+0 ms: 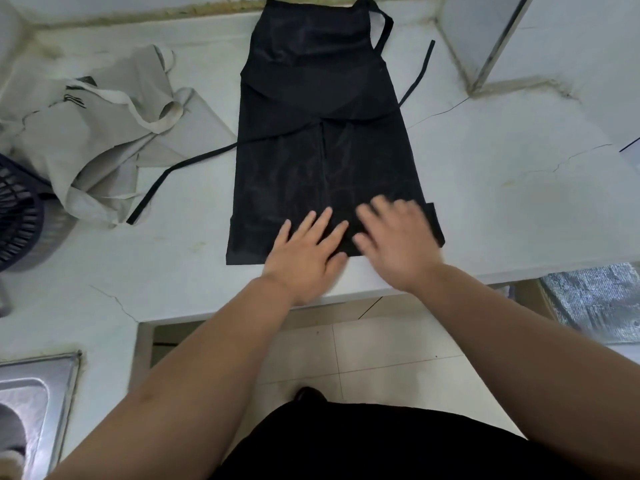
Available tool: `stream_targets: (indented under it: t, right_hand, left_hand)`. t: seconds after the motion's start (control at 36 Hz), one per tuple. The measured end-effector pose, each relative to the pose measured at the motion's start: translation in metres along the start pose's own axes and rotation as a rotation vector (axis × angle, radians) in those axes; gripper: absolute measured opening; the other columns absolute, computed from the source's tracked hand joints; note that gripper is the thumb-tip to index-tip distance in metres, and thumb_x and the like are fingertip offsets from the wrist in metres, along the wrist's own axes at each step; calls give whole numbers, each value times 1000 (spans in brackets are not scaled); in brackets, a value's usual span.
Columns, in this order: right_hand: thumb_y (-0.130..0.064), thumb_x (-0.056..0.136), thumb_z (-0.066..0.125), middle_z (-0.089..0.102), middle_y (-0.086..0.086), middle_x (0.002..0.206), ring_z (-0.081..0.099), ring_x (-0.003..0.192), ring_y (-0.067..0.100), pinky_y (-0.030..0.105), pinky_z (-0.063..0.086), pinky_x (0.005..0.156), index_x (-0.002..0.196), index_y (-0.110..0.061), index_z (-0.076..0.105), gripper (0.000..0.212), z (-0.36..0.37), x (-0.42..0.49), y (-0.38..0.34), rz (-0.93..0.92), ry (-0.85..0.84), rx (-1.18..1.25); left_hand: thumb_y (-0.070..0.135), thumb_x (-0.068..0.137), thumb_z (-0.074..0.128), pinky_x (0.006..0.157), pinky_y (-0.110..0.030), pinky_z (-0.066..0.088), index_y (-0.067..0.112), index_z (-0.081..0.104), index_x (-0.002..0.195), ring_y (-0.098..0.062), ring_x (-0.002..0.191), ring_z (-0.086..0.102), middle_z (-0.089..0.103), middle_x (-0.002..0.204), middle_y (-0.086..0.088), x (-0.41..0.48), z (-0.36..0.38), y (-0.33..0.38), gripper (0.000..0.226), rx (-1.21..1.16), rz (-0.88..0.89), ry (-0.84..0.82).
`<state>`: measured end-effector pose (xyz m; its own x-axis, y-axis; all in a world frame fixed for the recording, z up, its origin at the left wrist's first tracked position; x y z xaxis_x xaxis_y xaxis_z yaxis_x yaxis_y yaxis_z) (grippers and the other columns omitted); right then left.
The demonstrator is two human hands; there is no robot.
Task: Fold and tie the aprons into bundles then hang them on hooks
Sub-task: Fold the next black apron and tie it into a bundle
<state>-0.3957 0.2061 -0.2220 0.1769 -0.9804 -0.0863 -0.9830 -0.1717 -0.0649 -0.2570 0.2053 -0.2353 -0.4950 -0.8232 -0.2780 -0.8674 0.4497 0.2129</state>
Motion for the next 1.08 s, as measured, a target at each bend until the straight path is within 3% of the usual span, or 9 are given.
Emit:
stream_targets:
  t: [0.11, 0.33, 0.47, 0.58, 0.67, 0.75, 0.83, 0.94, 1.08]
  right_hand:
    - [-67, 70, -19, 5, 4, 160, 12, 144, 28, 43, -1, 119, 152, -28, 5, 94, 25, -3, -3, -38, -277, 33]
    - [-80, 80, 26, -3, 5, 160, 9, 144, 29, 41, 3, 120, 152, -25, -1, 95, 17, -5, 28, 20, -399, 6]
    - [-75, 84, 27, 10, 2, 159, 27, 137, 27, 36, 17, 117, 151, -28, 12, 83, 5, -2, 26, 37, -355, 37]
    - [-68, 91, 24, 12, -5, 159, 22, 143, 28, 39, 22, 114, 150, -33, 19, 69, -6, 1, 25, 129, -396, 128]
    - [-68, 91, 24, 23, -8, 156, 29, 141, 20, 39, 31, 110, 147, -32, 29, 68, -16, 7, 23, 137, -392, 150]
    - [-66, 87, 45, 44, -5, 143, 44, 129, 21, 35, 41, 99, 146, -32, 29, 71, -25, 9, 29, 133, -403, 178]
    - [-35, 82, 62, 50, -5, 137, 49, 122, 20, 31, 45, 94, 145, -32, 32, 70, -33, 15, 35, 112, -464, 180]
    - [-10, 79, 53, 61, -2, 117, 55, 102, 19, 28, 47, 81, 117, -24, 61, 41, -36, 32, 51, 171, -408, 318]
    - [-6, 76, 60, 59, 4, 76, 55, 70, 21, 24, 40, 56, 75, -14, 63, 9, -39, 48, 81, 347, -323, 580]
  left_hand:
    - [60, 96, 13, 119, -44, -7, 37, -4, 152, -16, 147, -14, -13, 161, 5, 0, 9, -8, 62, 39, -70, -30]
    - [82, 79, 13, 119, -42, -4, 35, -10, 151, -22, 147, -15, -18, 160, 0, -23, 5, -54, 89, 63, -261, -79]
    - [83, 77, 31, 119, -41, 9, 34, 2, 153, -17, 148, -2, -5, 161, 8, -24, -10, -64, 95, 35, -248, -75]
    - [66, 81, 55, 114, -34, 25, 31, 23, 151, -17, 143, 24, 16, 159, 10, -22, -28, -78, 85, -29, -216, -40]
    - [32, 83, 64, 109, -30, 34, 27, 40, 144, -18, 132, 40, 33, 150, 6, -21, -37, -86, 66, -114, -198, -22]
    - [12, 84, 60, 104, -23, 34, 25, 57, 132, -16, 126, 46, 50, 138, 5, -18, -44, -95, 50, -188, -209, 2]
    - [16, 88, 60, 91, -20, 38, 27, 70, 112, -13, 108, 55, 64, 112, 7, -15, -55, -106, 28, -401, -315, 31]
    - [15, 89, 65, 85, -19, 45, 29, 71, 87, -12, 95, 63, 70, 101, 5, -15, -58, -117, 15, -873, -443, 91]
    - [22, 92, 64, 72, -19, 47, 14, 67, 95, -19, 87, 62, 68, 93, -2, -14, -48, -132, 10, -1065, -632, 252]
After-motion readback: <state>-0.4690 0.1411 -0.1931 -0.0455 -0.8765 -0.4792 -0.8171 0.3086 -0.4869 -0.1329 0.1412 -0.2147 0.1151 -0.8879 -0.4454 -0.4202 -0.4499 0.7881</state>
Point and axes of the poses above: each hand's wrist, its own x-axis towards the middle knuckle, its own z-axis out of the palm, y = z × x, the point moved 6 cm from there along x, towards the middle knuckle
